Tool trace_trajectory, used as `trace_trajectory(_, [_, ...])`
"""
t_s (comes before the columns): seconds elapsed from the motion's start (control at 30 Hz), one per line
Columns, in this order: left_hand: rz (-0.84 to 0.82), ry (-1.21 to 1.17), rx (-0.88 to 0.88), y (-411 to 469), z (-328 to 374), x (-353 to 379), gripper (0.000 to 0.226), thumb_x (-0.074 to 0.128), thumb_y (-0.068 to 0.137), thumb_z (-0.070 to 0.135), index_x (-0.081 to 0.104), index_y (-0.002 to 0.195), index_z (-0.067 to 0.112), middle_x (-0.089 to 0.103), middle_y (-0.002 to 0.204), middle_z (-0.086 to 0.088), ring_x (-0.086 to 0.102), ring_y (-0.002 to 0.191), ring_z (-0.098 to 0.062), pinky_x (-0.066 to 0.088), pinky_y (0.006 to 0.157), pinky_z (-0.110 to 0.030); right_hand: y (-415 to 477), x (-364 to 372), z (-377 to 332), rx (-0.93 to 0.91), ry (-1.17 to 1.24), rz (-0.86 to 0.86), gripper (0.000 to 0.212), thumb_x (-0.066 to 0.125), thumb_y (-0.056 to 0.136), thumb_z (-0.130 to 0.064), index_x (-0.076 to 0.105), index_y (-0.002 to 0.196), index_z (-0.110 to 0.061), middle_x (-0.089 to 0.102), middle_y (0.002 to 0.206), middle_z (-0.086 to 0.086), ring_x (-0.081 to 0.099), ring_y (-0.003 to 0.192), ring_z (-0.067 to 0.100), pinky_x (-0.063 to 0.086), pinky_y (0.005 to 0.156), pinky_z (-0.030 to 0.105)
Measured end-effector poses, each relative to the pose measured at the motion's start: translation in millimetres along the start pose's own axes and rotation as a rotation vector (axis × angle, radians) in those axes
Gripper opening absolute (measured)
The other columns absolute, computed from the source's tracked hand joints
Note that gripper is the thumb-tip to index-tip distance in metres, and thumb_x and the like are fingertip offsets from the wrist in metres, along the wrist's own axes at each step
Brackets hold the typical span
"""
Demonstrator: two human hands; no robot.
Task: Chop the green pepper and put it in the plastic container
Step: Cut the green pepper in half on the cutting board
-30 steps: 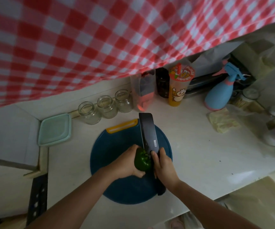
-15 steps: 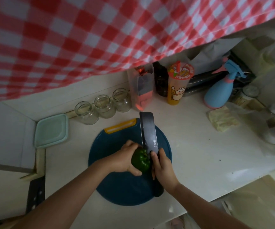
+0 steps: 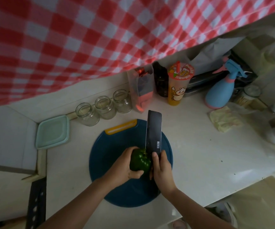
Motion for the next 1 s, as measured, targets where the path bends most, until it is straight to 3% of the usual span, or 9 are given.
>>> trace_trajectory(0.33, [0.007, 0.046, -0.031, 4.0, 3.1, 0.8, 0.08, 0.083, 0.063, 0.029, 0.035, 0.127, 0.028, 0.043, 0.122, 0.009, 0.045, 0.113, -0.005, 0.041, 0.098, -0.026, 10.5, -5.0, -5.3, -0.07, -0.188, -0.125, 0.022, 0.039, 0.099, -0.033, 0.039, 0.087, -0.014, 0.053, 0.058, 0.004, 0.049, 0.04, 0.014, 0.041, 0.04, 0.028])
trace_trajectory(0.57, [-0.205, 0.013, -0.088, 19.6, -0.1, -18.7, 0.076, 0.081, 0.057, 0.04, 0.04, 0.121, 0.038, 0.05, 0.121, 0.01, 0.05, 0.114, -0.009, 0.045, 0.098, -0.041, 16.6, -7.5, -11.7, -0.11, -0.163, -0.212, 0.032, 0.037, 0.095, -0.039, 0.04, 0.094, -0.008, 0.053, 0.06, 0.006, 0.049, 0.042, 0.018, 0.042, 0.04, 0.029])
trace_trajectory(0.67, [-0.248, 0.067, -0.086, 26.4, 3.9, -24.9, 0.082, 0.084, 0.06, 0.038, 0.039, 0.128, 0.034, 0.037, 0.124, 0.007, 0.045, 0.117, -0.013, 0.041, 0.104, -0.041, 18.2, -8.6, -13.2, -0.109, -0.145, -0.213, 0.029, 0.037, 0.096, -0.037, 0.04, 0.092, -0.008, 0.052, 0.057, 0.003, 0.048, 0.041, 0.019, 0.041, 0.039, 0.027])
trace_trajectory(0.77, [-0.148, 0.078, -0.09, 20.5, 8.0, -26.0, 0.089, 0.085, 0.061, 0.037, 0.036, 0.135, 0.034, 0.034, 0.126, 0.007, 0.042, 0.12, -0.015, 0.039, 0.106, -0.038, 17.6, -9.1, -11.6, -0.069, -0.121, -0.165, 0.028, 0.038, 0.098, -0.034, 0.039, 0.09, -0.007, 0.05, 0.055, 0.003, 0.047, 0.04, 0.02, 0.04, 0.039, 0.032])
trace_trajectory(0.93, [0.045, 0.069, -0.033, -8.0, 16.2, -0.8, 0.105, 0.08, 0.07, 0.035, 0.009, 0.147, 0.031, 0.023, 0.138, 0.015, 0.029, 0.128, -0.002, 0.029, 0.109, -0.023, 10.9, -4.5, -11.0, -0.017, -0.088, -0.109, 0.023, 0.04, 0.099, -0.031, 0.04, 0.086, -0.012, 0.051, 0.058, 0.003, 0.047, 0.039, 0.014, 0.04, 0.039, 0.027])
trace_trajectory(1.0, [0.136, 0.125, -0.004, -7.0, 16.7, 8.1, 0.103, 0.082, 0.067, 0.031, 0.015, 0.144, 0.023, 0.026, 0.135, 0.009, 0.033, 0.125, -0.004, 0.031, 0.105, -0.019, 7.5, -3.3, -11.4, -0.035, -0.134, -0.115, 0.022, 0.04, 0.1, -0.031, 0.039, 0.084, -0.016, 0.052, 0.058, 0.003, 0.048, 0.04, 0.012, 0.04, 0.04, 0.026])
Point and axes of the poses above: each hand's wrist, its own y-axis towards the middle knuckle, its own x-axis out of the palm, z = x × y, the point moved 2 cm from there along y, towards the middle knuckle
